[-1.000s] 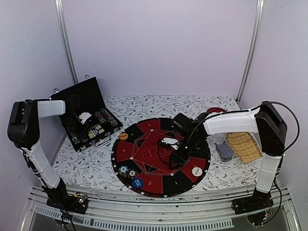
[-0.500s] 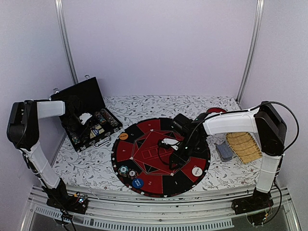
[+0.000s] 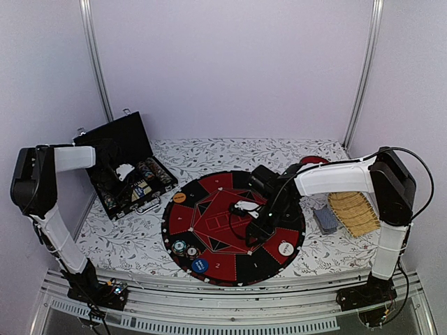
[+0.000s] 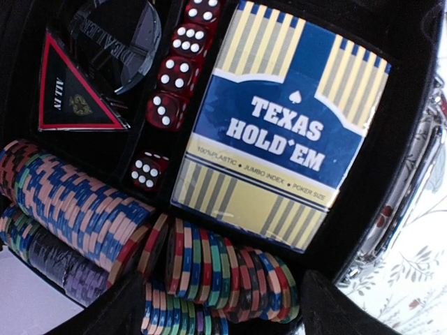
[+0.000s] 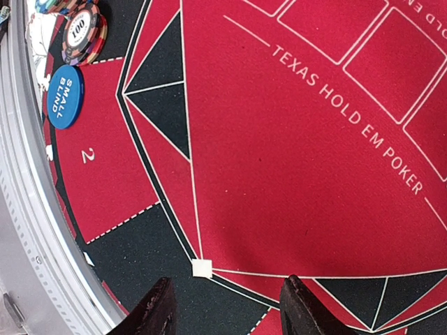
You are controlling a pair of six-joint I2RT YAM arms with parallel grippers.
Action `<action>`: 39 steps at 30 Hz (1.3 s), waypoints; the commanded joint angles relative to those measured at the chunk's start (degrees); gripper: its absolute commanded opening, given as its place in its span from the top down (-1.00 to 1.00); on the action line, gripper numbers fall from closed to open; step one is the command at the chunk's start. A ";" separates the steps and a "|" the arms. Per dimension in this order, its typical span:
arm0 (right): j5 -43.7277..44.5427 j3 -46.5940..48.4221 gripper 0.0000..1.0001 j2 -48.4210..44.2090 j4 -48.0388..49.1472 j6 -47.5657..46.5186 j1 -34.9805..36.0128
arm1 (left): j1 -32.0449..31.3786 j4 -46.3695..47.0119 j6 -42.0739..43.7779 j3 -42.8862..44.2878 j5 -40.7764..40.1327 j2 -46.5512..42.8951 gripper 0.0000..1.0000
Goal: Distribute texas hold em gaming equipment
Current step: Pick up the pile of poker chips from the pile of poker chips.
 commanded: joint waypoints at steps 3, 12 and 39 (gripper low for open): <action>0.12 1.32 -0.06 1.25 -0.99 -0.63 0.56 | -0.27 -0.53 0.35 -3.29 2.19 4.52 -0.64; 0.20 1.61 -0.06 1.43 -1.38 -0.74 0.78 | -1.90 2.04 2.03 -5.38 2.42 -0.08 -0.28; 0.67 1.49 -0.06 2.20 -1.29 -0.06 1.04 | -1.12 -0.50 -0.49 -1.59 4.80 2.88 1.00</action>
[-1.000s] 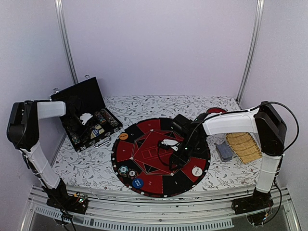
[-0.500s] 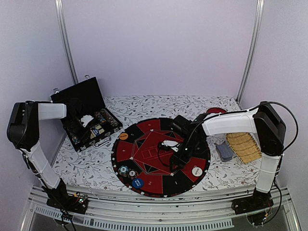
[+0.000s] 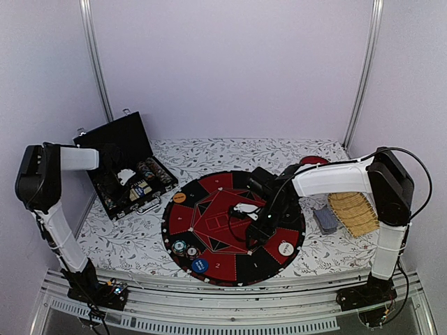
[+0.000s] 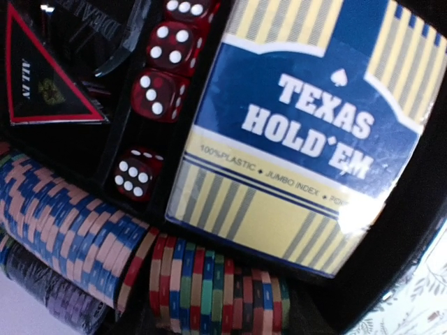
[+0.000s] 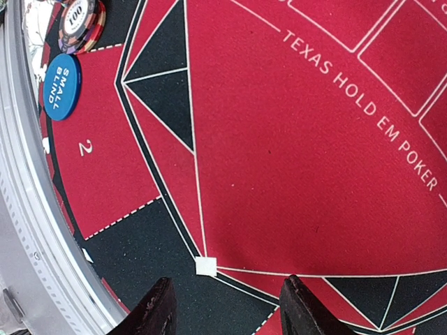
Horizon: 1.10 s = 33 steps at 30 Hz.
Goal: Distribute texas hold em gaming equipment
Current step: Pick up the pile of poker chips from the pile of poker chips, then pass from the left arm to the right
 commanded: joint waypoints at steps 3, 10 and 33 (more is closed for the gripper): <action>0.40 0.84 -0.06 1.31 0.54 0.68 0.39 | -1.73 -2.10 -1.16 -0.81 6.34 -3.75 1.00; 2.96 3.62 -0.06 -0.09 1.16 2.00 0.36 | -2.33 -0.64 -6.26 3.06 3.18 -12.88 1.00; 12.31 26.71 -0.29 4.34 20.42 -8.75 5.29 | -19.26 59.69 -78.11 -26.66 44.25 -28.10 1.00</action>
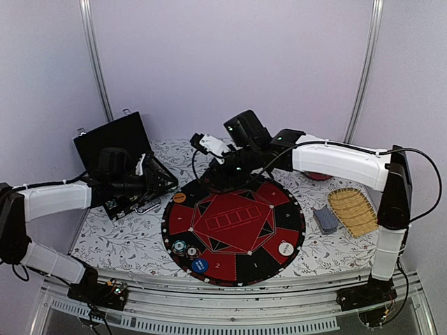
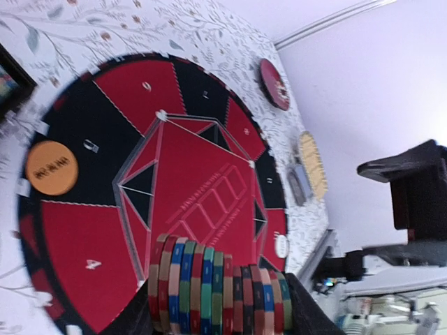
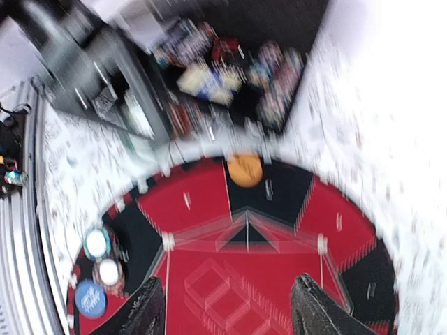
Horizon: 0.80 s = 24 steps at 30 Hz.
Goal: Distribute texas hold em gaming equipment
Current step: Pass from the left arm to the right
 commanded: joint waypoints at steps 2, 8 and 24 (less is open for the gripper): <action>-2.30 5.38 -0.32 7.52 6.96 -7.97 2.09 | -1.42 21.29 -14.63 -3.32 5.91 2.87 1.00; -5.99 6.98 -0.40 11.86 12.02 -14.99 2.85 | -2.65 28.78 -19.56 -6.35 7.36 5.97 1.00; -7.25 13.95 -0.06 20.52 12.19 -23.43 3.09 | -4.67 31.53 -21.18 -6.30 9.18 7.39 1.00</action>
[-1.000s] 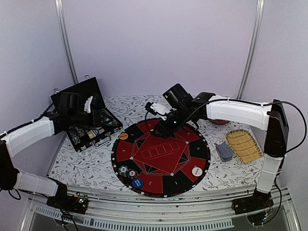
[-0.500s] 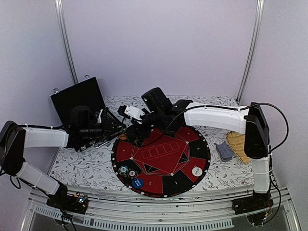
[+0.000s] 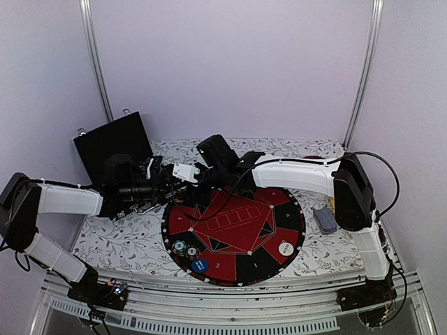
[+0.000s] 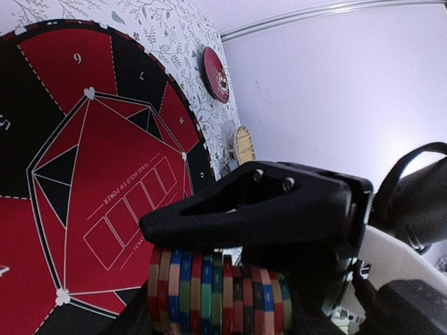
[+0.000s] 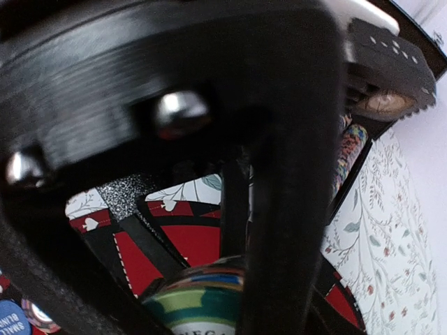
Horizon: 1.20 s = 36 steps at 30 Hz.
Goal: Distribute texas hold em gaming equipment
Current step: Pass from the left arm to the right
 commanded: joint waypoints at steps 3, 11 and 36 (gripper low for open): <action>-1.31 2.57 0.11 1.42 0.42 -1.58 0.23 | -0.88 4.13 -0.44 0.29 1.27 -0.25 1.00; -1.11 2.66 0.48 1.26 0.25 -2.89 0.58 | -1.08 4.96 -0.48 0.20 1.64 1.28 1.00; -8.62 2.73 -0.43 5.04 -4.94 -9.53 -1.83 | -0.29 16.34 -5.71 1.16 3.53 13.23 1.00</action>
